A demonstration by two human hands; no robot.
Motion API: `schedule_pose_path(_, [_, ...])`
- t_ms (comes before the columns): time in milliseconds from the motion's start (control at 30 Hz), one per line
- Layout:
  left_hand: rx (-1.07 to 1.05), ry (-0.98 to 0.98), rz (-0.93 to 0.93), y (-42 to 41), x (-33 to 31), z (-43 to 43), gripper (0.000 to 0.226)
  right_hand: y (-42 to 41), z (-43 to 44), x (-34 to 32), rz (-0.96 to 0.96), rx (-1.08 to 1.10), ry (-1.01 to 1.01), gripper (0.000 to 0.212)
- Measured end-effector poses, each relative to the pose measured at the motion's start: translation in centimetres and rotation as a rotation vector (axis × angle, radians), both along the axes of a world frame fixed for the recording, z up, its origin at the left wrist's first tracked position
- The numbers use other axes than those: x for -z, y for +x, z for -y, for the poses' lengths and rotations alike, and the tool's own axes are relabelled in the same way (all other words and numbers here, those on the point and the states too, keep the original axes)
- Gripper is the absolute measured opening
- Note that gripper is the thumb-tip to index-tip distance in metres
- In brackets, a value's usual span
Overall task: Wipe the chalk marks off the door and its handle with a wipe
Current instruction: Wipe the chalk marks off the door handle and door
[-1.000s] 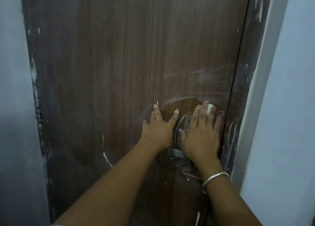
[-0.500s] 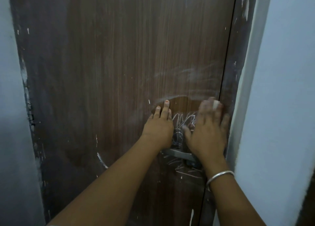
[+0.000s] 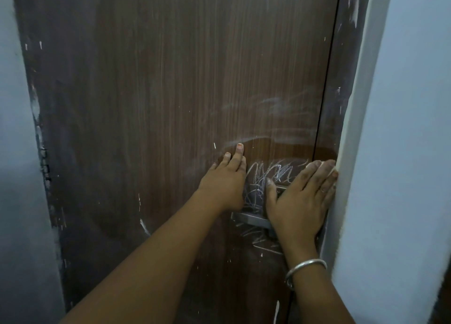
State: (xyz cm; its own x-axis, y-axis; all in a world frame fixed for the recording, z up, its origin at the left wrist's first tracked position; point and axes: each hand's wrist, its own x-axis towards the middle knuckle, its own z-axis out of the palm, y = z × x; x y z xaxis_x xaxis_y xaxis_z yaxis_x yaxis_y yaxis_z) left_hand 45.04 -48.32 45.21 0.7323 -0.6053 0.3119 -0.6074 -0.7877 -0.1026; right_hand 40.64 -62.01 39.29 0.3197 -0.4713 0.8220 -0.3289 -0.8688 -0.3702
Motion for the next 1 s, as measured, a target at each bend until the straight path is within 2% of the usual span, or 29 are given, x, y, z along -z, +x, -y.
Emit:
schedule_pose_path(200, [-0.011,0.016,0.036,0.2,0.1,0.1,0.089,0.6,-0.2,0.2,0.025,-0.068,0.060,0.097])
schedule_pose_path(333, [-0.043,0.034,0.064,-0.1,0.2,0.2,0.091,1.1,-0.9,0.1,-0.091,-0.162,-0.167,0.095])
schedule_pose_path(433, [-0.059,0.025,0.077,-0.4,0.6,0.6,0.092,1.0,-0.2,0.3,-0.160,-0.131,-0.284,0.096])
schedule_pose_path(533, [-0.048,0.008,0.060,-0.4,0.6,0.5,0.097,0.2,0.7,0.1,-0.083,-0.038,-0.106,0.095])
schedule_pose_path(600, [-0.034,0.006,0.043,-0.3,0.5,0.4,0.098,0.2,0.1,-0.3,-0.071,-0.038,-0.072,0.095])
schedule_pose_path(733, [0.015,-0.014,0.008,0.0,0.3,-0.1,0.096,1.5,-2.1,0.6,-0.245,-0.193,-0.364,0.091])
schedule_pose_path(800, [0.029,-0.011,0.015,0.3,0.3,-0.6,0.094,1.5,-1.9,0.5,-0.212,-0.113,-0.324,0.090])
schedule_pose_path(900, [0.025,0.035,0.058,0.9,0.5,-0.9,0.096,1.1,-2.0,-0.2,-0.117,-0.021,-0.104,0.091])
schedule_pose_path(1000, [0.046,0.053,0.085,1.0,0.5,-1.0,0.091,2.2,-4.1,-0.1,-0.217,-0.153,-0.251,0.093])
